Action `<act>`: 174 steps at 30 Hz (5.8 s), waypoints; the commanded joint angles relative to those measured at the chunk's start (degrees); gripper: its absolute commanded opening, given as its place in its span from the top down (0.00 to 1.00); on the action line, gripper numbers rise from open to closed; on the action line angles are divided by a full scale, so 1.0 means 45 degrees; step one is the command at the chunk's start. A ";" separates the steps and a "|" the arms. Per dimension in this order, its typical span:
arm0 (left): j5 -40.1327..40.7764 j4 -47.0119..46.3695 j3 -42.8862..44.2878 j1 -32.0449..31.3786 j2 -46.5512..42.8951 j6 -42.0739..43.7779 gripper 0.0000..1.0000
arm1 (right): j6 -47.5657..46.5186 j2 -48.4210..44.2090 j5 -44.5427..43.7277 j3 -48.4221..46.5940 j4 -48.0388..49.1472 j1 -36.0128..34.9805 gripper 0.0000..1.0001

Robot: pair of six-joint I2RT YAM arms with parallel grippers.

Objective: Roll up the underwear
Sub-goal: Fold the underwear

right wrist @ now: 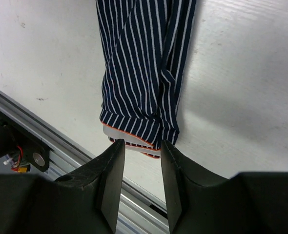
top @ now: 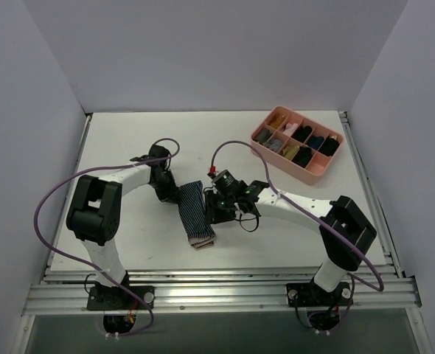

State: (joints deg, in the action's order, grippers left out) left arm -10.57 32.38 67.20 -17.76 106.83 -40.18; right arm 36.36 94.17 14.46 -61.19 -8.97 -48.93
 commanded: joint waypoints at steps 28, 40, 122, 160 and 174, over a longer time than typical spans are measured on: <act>0.0981 0.0832 -0.0460 -0.0077 -0.0595 -0.0269 0.98 | -0.0110 0.1553 -0.2529 -0.1402 -0.1112 -0.2740 0.75; 0.0962 0.0812 -0.0539 -0.0077 -0.0634 -0.0347 0.98 | -0.0658 0.2412 -0.2900 -0.2865 -0.1541 -0.3014 0.72; -0.0015 0.0636 0.0067 0.0177 0.0050 0.1039 0.98 | -0.2240 0.0557 -0.3466 0.0453 -0.1951 -0.4167 1.00; -0.1558 0.0755 0.0615 0.0177 -0.2427 0.0162 0.54 | -0.2532 0.0615 -0.1085 -0.1676 -0.1854 -0.0437 0.66; -0.1812 0.0226 -0.2120 0.0157 -0.3972 -0.0601 0.52 | -0.2318 0.0752 0.0009 0.0881 -0.0195 -0.0358 0.63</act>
State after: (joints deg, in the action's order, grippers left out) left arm -17.76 35.35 58.26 -17.19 92.29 -41.82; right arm 25.67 99.00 12.99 -58.89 -10.63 -50.33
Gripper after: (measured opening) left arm 0.483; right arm 0.377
